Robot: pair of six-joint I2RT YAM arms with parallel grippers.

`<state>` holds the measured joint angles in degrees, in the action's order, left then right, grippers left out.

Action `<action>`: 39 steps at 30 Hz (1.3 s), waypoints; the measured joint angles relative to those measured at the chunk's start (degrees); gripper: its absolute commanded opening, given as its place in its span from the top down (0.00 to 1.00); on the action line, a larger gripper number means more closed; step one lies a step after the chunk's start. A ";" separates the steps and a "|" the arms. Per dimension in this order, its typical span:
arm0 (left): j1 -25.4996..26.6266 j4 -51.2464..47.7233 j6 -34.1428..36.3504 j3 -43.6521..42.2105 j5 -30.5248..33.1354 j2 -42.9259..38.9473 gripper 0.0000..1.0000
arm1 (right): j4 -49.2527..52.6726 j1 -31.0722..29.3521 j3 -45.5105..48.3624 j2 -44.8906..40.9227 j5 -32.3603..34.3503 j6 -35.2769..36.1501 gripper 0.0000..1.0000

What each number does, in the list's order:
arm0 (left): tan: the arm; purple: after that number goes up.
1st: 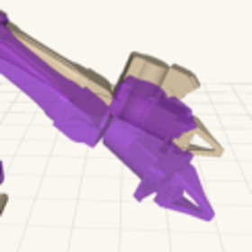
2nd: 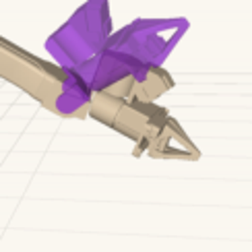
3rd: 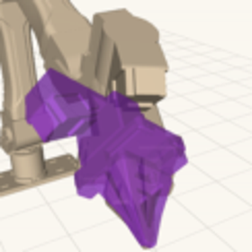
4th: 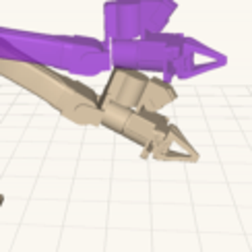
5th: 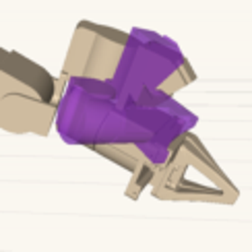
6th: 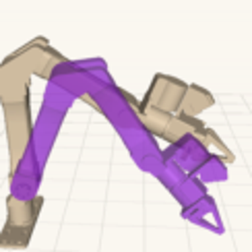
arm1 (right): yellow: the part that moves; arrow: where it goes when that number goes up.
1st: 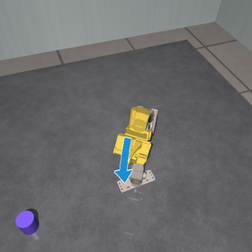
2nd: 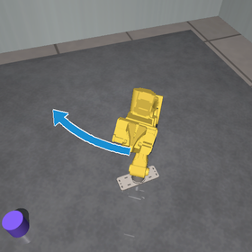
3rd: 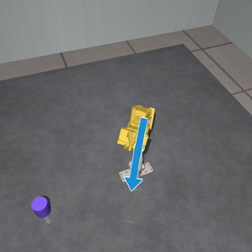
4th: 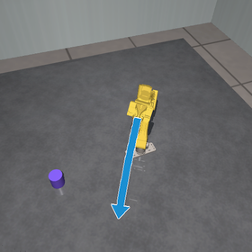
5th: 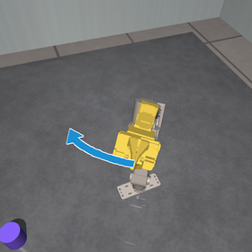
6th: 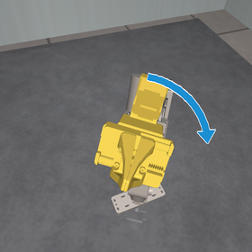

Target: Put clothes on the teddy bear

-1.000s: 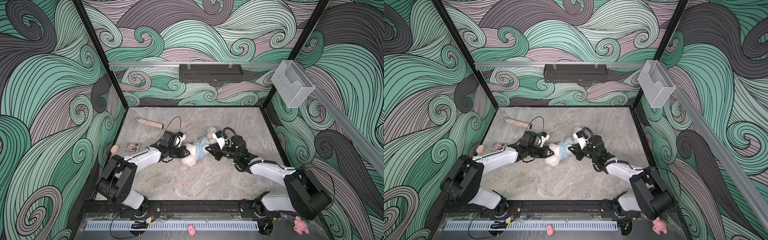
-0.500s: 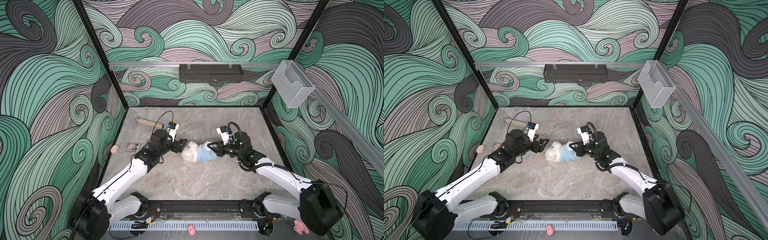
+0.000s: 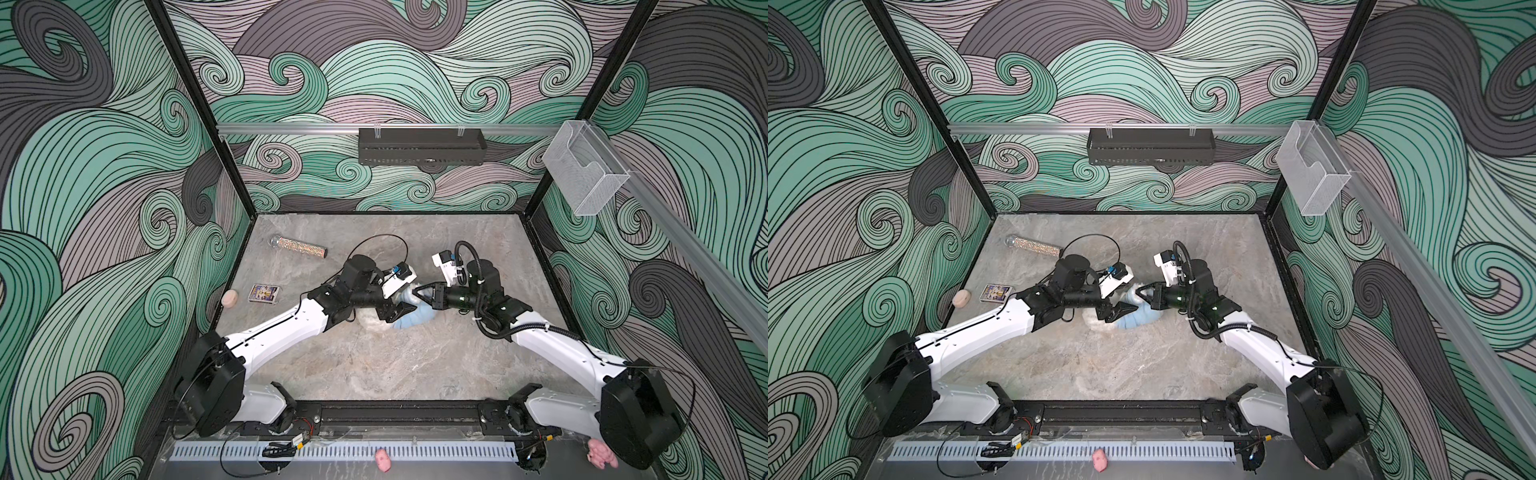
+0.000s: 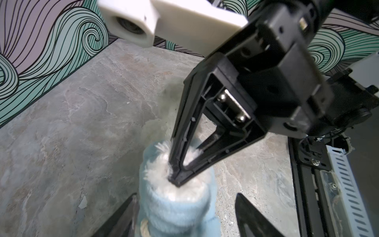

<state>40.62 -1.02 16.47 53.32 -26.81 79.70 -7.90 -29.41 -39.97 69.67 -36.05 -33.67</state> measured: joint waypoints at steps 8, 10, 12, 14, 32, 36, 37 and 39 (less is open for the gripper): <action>0.02 -0.96 3.76 3.10 -2.36 6.38 0.63 | -1.33 -0.22 -0.50 0.00 -2.08 -4.46 0.97; 0.00 -0.87 4.17 3.26 -3.19 6.97 0.72 | -1.75 -0.22 -0.50 0.00 -2.51 -5.92 0.97; -0.02 -0.92 4.50 3.34 -4.00 7.23 0.79 | -1.75 -0.20 -0.50 0.00 -2.75 -7.02 0.97; -0.02 -0.92 4.72 3.34 -4.68 7.39 0.88 | -1.68 -0.20 -0.50 0.00 -3.06 -7.91 0.97; -1.44 11.41 -20.22 -0.85 -12.46 6.21 0.99 | 2.84 -1.01 7.10 -16.74 8.94 17.35 0.47; -1.66 16.00 -26.60 -2.71 -14.82 6.32 0.99 | 2.84 -1.14 10.69 -20.35 13.11 22.58 0.44; -1.64 17.16 -27.80 -3.15 -15.37 6.40 0.98 | 2.64 -1.16 11.13 -20.57 13.77 23.39 0.44; -1.64 19.71 -30.67 -3.87 -16.35 6.88 0.98 | 1.73 -1.18 11.82 -19.91 14.84 24.46 0.46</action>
<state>38.98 18.70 -14.20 49.45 -43.16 86.59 -6.17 -30.59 -28.14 49.76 -21.21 -9.21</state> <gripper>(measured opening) 0.112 0.555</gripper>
